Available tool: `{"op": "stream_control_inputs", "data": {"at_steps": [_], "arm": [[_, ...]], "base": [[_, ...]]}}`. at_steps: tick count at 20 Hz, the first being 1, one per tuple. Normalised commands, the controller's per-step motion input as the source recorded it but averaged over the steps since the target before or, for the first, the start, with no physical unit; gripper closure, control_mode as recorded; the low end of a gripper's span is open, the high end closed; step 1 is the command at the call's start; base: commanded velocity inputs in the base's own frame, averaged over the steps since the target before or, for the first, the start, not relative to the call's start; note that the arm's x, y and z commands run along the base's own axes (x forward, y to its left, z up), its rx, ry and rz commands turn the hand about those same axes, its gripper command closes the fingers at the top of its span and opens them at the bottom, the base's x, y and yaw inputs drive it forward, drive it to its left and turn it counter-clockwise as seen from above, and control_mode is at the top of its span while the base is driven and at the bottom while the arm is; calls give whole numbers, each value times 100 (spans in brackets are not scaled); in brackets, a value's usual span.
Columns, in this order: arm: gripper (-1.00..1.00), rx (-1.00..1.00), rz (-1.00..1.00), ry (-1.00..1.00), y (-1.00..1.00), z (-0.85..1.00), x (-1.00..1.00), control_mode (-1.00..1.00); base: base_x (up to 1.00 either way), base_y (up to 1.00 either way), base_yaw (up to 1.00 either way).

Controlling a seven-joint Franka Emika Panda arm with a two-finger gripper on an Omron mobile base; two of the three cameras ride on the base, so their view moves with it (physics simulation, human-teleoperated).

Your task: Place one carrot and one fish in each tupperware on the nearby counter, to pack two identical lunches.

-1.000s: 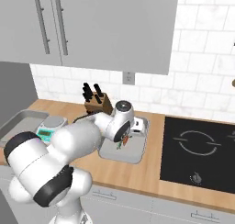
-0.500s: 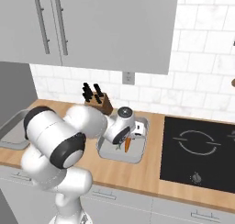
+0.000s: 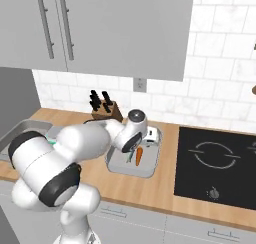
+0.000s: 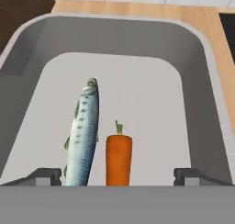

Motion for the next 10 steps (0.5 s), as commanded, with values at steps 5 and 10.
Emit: {"op": "stream_control_inputs", "data": {"at_steps": [5,10], "arm": [[-100,-3,1,-2,45,78,-51,-100],[-100,-7,4,-5,45,56,-39,-100]], "base": [[0,0,0],[0,0,0]]}}
